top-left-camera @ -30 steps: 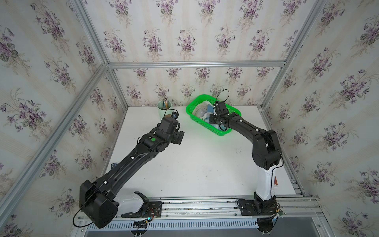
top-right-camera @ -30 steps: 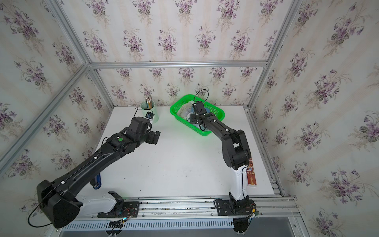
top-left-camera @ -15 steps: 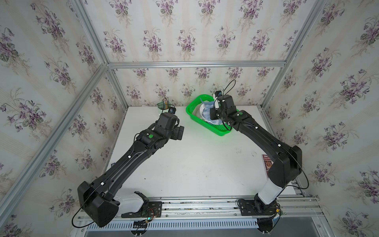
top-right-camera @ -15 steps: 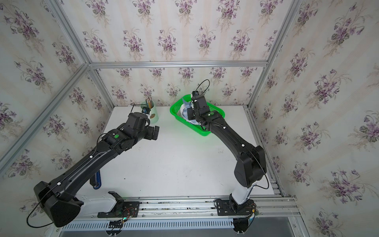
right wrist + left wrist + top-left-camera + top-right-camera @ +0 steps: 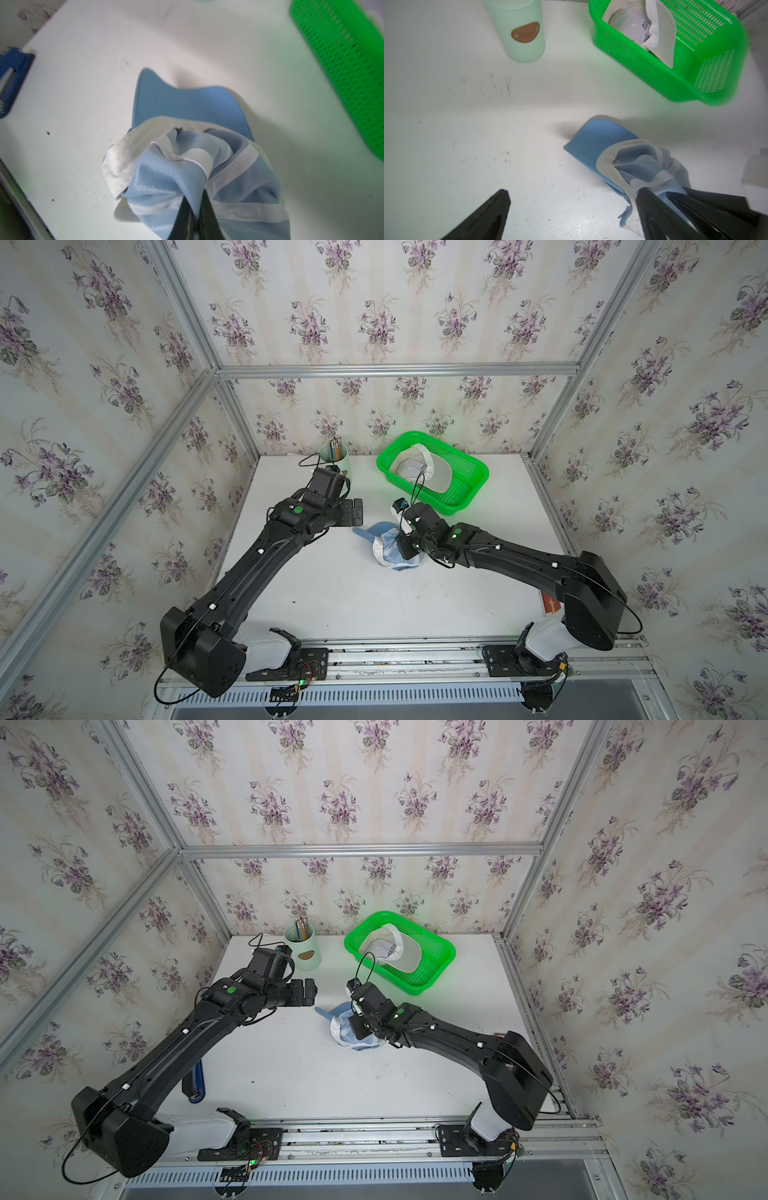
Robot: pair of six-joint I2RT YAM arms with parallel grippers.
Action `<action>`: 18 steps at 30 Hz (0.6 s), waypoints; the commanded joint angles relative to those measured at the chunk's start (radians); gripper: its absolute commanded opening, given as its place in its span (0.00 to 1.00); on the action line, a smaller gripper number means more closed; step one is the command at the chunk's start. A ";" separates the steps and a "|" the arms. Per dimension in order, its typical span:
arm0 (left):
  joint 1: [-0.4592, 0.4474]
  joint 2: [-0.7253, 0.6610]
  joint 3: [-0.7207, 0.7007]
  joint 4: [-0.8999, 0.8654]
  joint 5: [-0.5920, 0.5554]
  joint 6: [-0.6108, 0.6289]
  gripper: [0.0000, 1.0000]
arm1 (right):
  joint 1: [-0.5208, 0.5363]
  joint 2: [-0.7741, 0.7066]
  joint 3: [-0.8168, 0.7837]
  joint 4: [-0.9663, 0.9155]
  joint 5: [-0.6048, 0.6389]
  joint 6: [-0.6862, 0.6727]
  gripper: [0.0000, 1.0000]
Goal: Turn the baseball cap inside out
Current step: Place the baseball cap at the center of the board, then pick up the baseball cap from the center of the board.
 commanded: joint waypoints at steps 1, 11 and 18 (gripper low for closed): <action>0.004 0.008 -0.062 0.017 0.085 -0.061 0.99 | 0.043 0.060 -0.025 0.111 -0.004 0.022 0.00; 0.004 0.017 -0.287 0.159 0.157 -0.210 0.99 | 0.077 0.044 -0.106 0.183 -0.053 0.059 0.25; 0.033 0.018 -0.440 0.425 0.194 -0.313 0.97 | 0.075 -0.031 -0.128 0.200 -0.069 0.083 0.51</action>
